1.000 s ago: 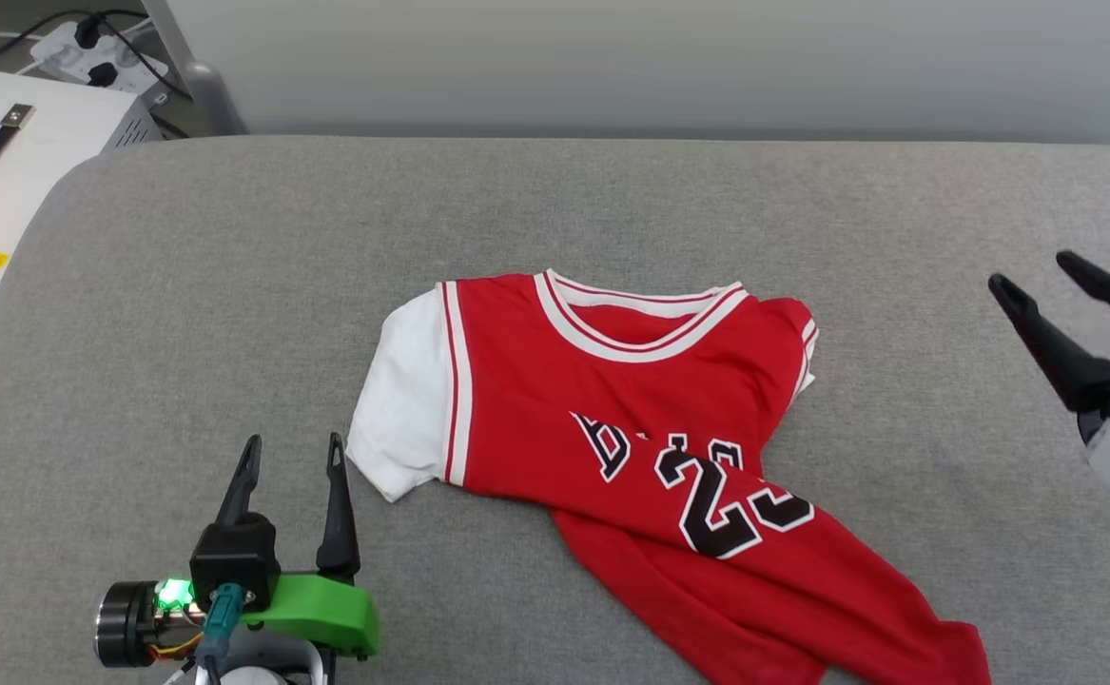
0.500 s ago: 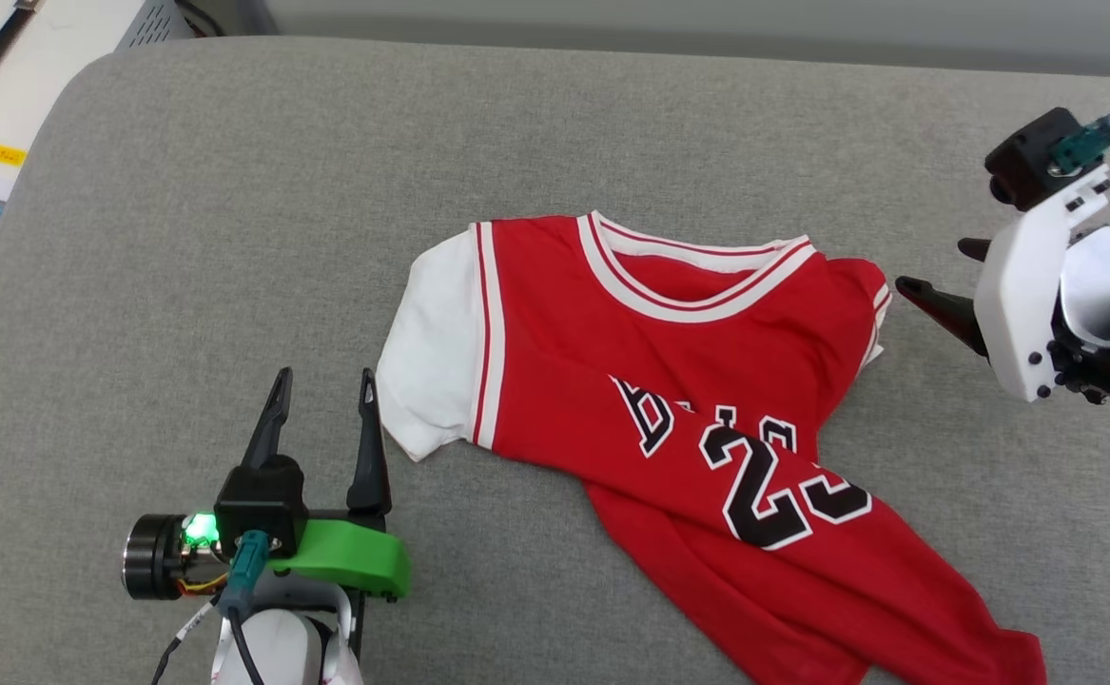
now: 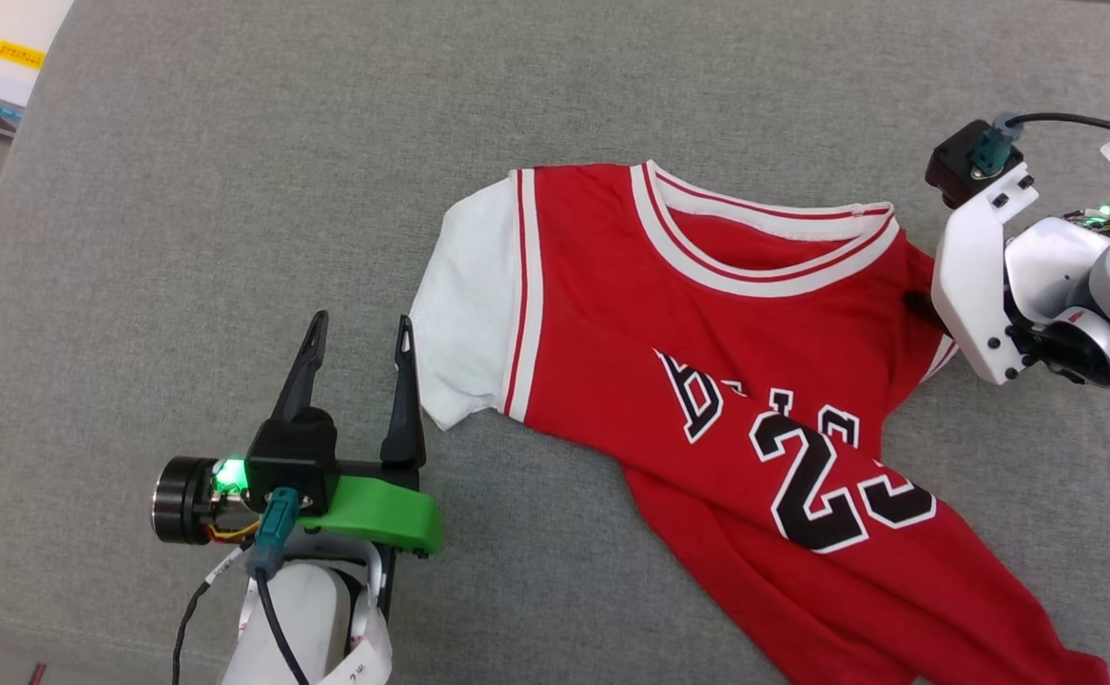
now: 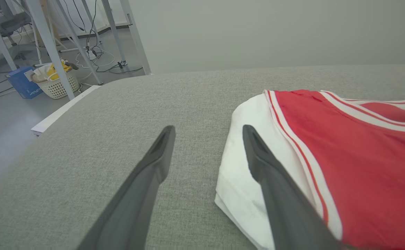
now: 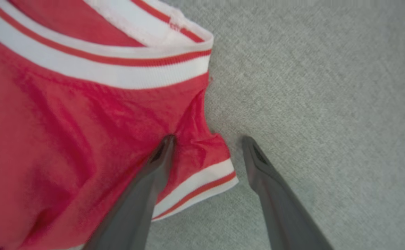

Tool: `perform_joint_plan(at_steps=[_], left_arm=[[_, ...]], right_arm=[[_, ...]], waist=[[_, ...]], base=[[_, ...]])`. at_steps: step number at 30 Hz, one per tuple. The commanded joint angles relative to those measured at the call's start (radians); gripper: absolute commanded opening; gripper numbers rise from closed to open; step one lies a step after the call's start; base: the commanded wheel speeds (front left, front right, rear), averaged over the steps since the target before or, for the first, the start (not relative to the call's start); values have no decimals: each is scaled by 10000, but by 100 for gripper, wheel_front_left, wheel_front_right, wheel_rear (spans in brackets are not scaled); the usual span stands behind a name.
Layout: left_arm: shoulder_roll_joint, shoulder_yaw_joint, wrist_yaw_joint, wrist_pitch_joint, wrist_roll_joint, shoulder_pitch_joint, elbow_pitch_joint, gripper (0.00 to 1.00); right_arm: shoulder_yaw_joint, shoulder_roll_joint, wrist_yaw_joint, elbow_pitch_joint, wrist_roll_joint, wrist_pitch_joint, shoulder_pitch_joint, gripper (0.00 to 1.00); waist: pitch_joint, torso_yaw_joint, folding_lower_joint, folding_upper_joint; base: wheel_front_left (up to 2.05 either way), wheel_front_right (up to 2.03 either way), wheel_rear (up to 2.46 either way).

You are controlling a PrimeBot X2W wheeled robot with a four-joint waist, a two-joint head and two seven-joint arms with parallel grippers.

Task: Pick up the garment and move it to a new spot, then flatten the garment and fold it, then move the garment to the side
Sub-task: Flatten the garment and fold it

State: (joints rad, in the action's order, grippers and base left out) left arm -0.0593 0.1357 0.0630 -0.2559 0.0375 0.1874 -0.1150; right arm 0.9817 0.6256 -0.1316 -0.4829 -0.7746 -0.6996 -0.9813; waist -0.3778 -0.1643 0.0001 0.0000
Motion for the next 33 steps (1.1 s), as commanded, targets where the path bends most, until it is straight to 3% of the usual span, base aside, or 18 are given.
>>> perform_joint_plan(at_steps=[1, 4, 5, 6, 13, 21, 28, 33], left_arm=[[67, 52, 57, -59, 85, 174, -2, 100], [75, 87, 105, -59, 120, 208, -32, 100], [77, 84, 121, -59, 127, 211, -36, 100], [78, 71, 141, -59, 132, 207, -44, 100], [81, -53, 117, -59, 58, 64, -142, 100], [11, -286, 92, -59, -18, -576, -205, 100], [-65, -442, 83, -59, -64, -1178, -178, 100], [-106, -478, 42, -59, -102, -1378, -159, 100]], right_arm=[[383, -26, 9, -234, -128, 64, 59, 100], [1074, 107, 9, -482, -507, 96, 247, 100], [1205, 146, 9, -482, -614, 202, 238, 74], [1323, 188, 9, -459, -745, 425, 201, 0], [1476, 480, 9, 92, -1216, 2690, -349, 0], [1300, 1816, 9, 1942, -1599, 4579, 344, 0], [-100, 3252, 9, 2919, -2088, 5410, 2287, 0], [-1582, 3848, 9, 3129, -2329, 5871, 3921, 0]], waist=[[-243, -246, -1, 0], [-284, -289, -1, 0], [-285, -279, -1, 0], [-270, -251, -1, 0], [255, 96, -1, 0], [1302, 767, -1, 0], [1899, 1509, -1, 0], [2102, 1882, -1, 0]], base=[[0, 0, 0], [0, 0, 0], [0, 0, 0], [0, 0, 0], [0, 0, 0], [0, 0, 0], [0, 0, 0], [0, 0, 0]])
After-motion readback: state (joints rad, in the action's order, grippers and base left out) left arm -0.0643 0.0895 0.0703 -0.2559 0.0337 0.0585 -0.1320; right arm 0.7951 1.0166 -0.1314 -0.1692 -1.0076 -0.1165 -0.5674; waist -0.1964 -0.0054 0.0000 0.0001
